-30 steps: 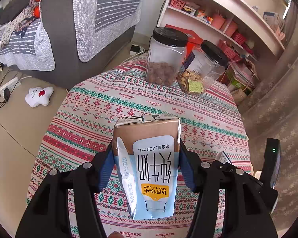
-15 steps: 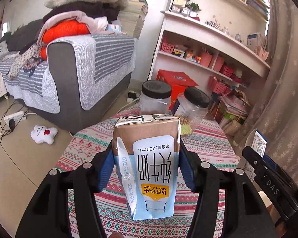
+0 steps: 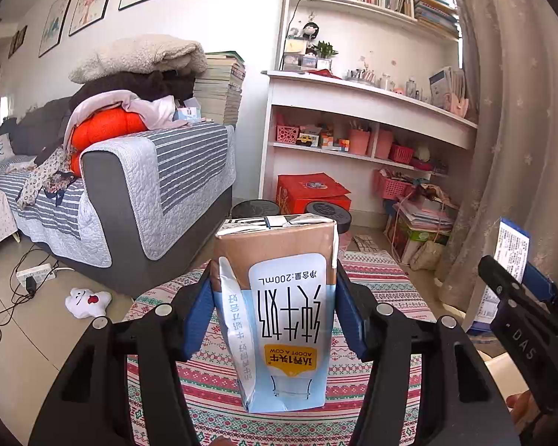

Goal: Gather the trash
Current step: 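Carry milk carton and card box over the bin and open both tools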

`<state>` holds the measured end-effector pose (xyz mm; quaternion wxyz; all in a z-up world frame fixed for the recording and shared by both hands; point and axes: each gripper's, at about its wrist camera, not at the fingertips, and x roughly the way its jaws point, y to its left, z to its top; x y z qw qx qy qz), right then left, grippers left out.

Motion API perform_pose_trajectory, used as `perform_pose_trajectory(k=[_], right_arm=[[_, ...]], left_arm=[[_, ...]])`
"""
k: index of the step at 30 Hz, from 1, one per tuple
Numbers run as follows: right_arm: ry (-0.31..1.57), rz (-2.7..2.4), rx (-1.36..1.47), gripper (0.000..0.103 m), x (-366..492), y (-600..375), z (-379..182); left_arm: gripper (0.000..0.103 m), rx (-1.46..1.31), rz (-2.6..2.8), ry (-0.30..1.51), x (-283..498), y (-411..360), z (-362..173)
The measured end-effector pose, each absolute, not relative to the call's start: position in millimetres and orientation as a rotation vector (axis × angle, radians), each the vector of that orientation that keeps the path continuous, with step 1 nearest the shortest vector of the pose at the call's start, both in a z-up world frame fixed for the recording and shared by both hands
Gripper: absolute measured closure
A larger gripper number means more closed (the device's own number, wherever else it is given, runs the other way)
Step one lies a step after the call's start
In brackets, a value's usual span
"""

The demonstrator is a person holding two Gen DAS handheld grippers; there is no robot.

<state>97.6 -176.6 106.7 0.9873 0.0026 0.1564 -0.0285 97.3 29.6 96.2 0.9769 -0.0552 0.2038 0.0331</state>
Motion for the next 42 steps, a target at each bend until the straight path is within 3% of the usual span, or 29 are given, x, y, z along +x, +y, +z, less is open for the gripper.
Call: perform_pose_trajectory(k=[11,17,19,21,23,26,42], right_arm=[[0.295,-0.289,0.065,0.048,75.2,-279.3,121.1],[0.424,-0.442,0.084,0.047,73.5,-340.5,103.8],[0.507,-0.476,0.113,0.042,75.8,-362.9,90.6],[0.541,-0.497,0.164,0.024,71.5,-382.0,79.6],[0.53,-0.518,0.205,0.016,62.8,-398.2,77.2],[0.476,-0.548,0.225,0.009,47.4,-416.5,82.4],[0.3,-0.871,0.201,0.007,-13.6,-495.9,102.2]], left_arm=[[0.045,-0.041,0.037,0.428,99.4,-15.8,83.1],[0.045,0.007,0.0,0.438,99.4,-47.0,74.9],[0.045,0.019,-0.016,0.449,100.9,-57.3,71.7],[0.045,0.025,-0.037,0.46,101.5,-68.8,69.5],[0.045,0.038,-0.063,0.464,101.0,-82.2,68.6],[0.045,0.071,-0.107,0.453,97.6,-106.5,70.8],[0.045,-0.031,-0.5,0.519,96.5,-295.6,106.5]])
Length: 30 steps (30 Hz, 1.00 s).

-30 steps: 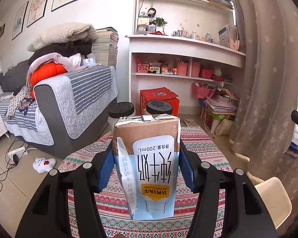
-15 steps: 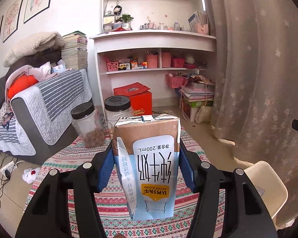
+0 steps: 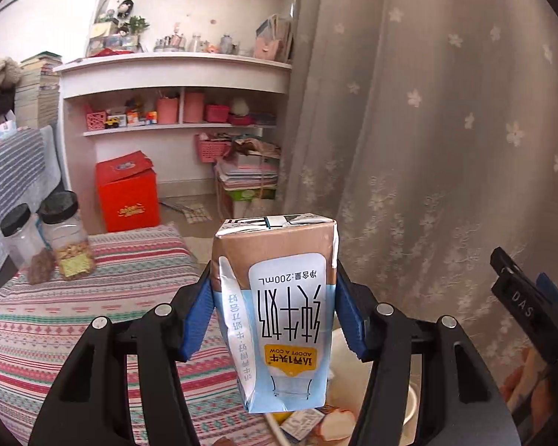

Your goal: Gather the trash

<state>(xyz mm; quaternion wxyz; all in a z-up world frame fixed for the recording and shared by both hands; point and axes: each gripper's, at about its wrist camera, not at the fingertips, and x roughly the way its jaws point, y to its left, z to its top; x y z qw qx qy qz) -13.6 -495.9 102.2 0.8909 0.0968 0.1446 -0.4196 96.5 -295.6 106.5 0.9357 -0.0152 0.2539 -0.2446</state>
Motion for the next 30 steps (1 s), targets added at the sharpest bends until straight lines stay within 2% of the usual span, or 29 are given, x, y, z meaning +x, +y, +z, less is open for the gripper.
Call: perform_pose_trajectory(k=[6,8,11,16,23,30], right_arm=[[0.29,-0.937,0.218,0.007,-26.4,-517.2,102.0],[0.291,-0.949,0.225,0.007,-28.3,-519.4,102.8],[0.303,-0.947,0.229,0.007,-27.4,-518.6,102.5],[0.322,-0.89,0.223,0.007,-20.5,-500.1,103.2],[0.316,-0.773,0.2,0.007,-9.2,-458.4,107.3],[0.324,-0.65,0.119,0.007,9.8,-401.4,108.0]], left_arm=[[0.042,-0.029,-0.579,0.579,98.7,-346.1,96.6],[0.024,-0.036,-0.582,0.589,98.9,-351.6,95.8],[0.014,-0.029,-0.579,0.578,95.1,-352.1,97.0],[0.007,0.005,-0.507,0.531,88.1,-334.4,103.6],[0.007,0.088,-0.328,0.445,77.9,-292.0,116.4],[0.007,0.078,-0.219,0.465,82.3,-226.3,118.2]])
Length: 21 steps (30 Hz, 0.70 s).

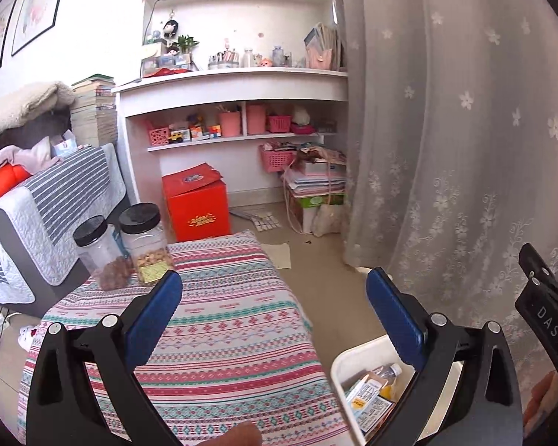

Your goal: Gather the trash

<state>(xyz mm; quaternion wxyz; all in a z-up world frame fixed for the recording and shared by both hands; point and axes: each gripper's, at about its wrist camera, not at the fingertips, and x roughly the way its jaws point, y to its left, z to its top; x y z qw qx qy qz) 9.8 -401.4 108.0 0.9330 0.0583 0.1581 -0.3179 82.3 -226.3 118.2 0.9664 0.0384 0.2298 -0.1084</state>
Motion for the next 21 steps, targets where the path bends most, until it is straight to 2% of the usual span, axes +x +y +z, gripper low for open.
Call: perform_pose_trajectory(k=[21], right_arm=[[0.362,-0.395,-0.046,0.007,62.4,-260.9,91.5]], left_arm=[[0.007,0.02,-0.003,0.536,96.5,-83.7,87.6]])
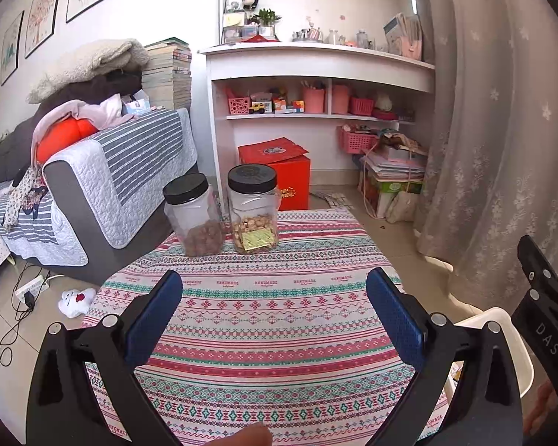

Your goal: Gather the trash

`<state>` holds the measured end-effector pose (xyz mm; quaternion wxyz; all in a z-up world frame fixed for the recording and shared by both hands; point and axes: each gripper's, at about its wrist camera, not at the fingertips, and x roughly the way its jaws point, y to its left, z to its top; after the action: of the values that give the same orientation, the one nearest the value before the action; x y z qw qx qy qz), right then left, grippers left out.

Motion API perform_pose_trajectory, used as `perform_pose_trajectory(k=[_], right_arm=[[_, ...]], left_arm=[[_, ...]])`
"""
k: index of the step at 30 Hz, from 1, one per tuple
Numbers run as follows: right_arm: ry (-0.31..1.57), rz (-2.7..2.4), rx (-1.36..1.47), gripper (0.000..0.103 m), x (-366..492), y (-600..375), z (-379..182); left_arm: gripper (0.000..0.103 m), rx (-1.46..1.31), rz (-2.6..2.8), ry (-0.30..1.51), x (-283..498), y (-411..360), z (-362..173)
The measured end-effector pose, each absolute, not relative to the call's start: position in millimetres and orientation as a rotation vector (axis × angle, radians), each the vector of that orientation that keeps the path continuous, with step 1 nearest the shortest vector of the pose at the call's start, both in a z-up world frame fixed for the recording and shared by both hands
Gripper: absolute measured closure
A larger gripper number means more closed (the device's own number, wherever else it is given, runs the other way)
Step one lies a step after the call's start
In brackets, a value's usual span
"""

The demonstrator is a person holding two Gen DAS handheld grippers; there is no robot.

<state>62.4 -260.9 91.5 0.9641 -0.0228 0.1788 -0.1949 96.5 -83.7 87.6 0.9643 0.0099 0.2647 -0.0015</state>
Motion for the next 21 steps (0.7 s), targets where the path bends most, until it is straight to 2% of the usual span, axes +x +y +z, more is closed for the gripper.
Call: perform_pose_trajectory(k=[21], right_arm=[[0.38,-0.283,-0.084,0.007,87.6,-200.1,81.6]], left_arm=[[0.007,-0.027,0.13,0.55,104.0,-16.1,86.4]])
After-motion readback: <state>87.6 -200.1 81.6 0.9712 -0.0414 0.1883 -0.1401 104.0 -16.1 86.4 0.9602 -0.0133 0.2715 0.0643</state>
